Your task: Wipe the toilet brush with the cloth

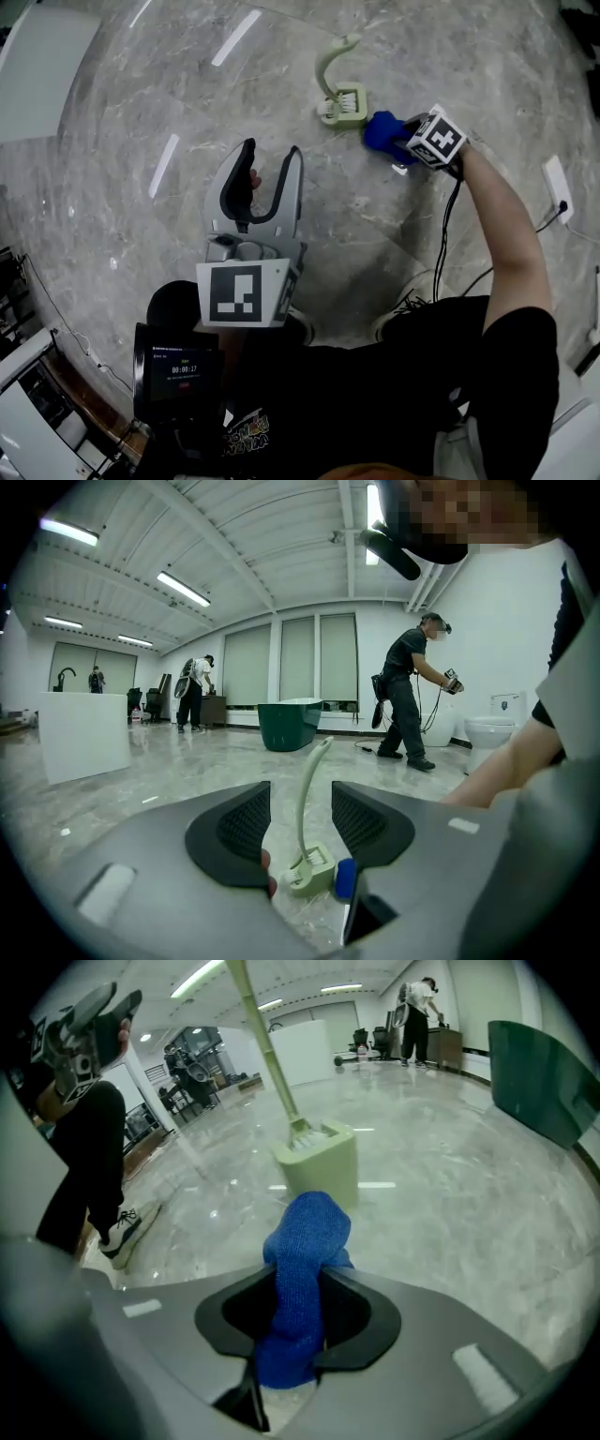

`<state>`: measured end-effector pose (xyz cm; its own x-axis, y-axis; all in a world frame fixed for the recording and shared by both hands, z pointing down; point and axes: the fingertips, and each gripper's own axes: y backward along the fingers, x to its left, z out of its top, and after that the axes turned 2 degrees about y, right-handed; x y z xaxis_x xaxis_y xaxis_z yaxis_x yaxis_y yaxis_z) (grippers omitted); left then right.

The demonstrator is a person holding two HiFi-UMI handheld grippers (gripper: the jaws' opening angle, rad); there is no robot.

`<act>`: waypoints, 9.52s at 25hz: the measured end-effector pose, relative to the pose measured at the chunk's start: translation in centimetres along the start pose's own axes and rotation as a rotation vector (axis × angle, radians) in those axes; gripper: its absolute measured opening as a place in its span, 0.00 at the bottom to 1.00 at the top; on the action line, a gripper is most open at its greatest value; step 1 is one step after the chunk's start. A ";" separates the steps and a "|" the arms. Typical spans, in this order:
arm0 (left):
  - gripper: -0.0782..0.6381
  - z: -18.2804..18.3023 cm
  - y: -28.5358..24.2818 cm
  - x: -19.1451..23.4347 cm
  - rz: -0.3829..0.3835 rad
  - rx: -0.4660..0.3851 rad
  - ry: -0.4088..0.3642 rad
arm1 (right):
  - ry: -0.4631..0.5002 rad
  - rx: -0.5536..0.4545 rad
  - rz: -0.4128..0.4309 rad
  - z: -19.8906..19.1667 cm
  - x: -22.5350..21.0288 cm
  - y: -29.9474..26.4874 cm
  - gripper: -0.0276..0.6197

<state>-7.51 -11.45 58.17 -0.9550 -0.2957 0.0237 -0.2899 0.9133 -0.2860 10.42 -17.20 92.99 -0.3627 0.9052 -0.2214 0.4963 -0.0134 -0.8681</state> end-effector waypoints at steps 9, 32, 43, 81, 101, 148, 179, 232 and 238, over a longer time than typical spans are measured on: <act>0.40 -0.4 -0.5 -0.2 0.003 -0.001 -0.013 | 0.085 -0.033 0.142 4.3 5.2 -2.1 0.23; 0.40 0.2 -0.1 -0.9 -0.021 -0.025 -0.002 | -0.384 0.020 -0.361 -7.7 -8.4 1.7 0.32; 0.40 1.6 0.5 -2.1 -0.043 -0.051 0.153 | -0.499 -0.465 -0.590 -3.5 -10.2 13.3 0.05; 0.40 34.2 22.3 -6.0 -0.058 0.189 0.137 | -0.630 -0.786 -0.556 23.7 29.3 63.2 0.05; 0.38 49.2 30.3 -5.1 -0.007 0.059 0.145 | -0.479 -0.894 -0.439 36.5 35.8 76.4 0.05; 0.37 53.3 29.7 -4.3 -0.032 -0.124 0.116 | -0.484 -0.976 -0.541 37.5 39.0 76.9 0.05; 0.37 53.0 29.2 -5.4 -0.031 -0.094 0.105 | -0.510 -0.965 -0.548 36.0 38.6 77.3 0.05; 0.36 51.8 29.6 -4.4 -0.007 -0.050 0.128 | -0.524 -0.993 -0.552 36.0 38.6 77.2 0.04; 0.36 51.9 29.5 -4.6 -0.009 -0.053 0.125 | -0.534 -1.005 -0.576 35.6 38.2 77.9 0.04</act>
<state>-8.44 2.33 -0.06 -0.9518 -0.2696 0.1462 -0.2981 0.9253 -0.2345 7.12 1.23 1.02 -0.8783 0.3873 -0.2803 0.4536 0.8604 -0.2323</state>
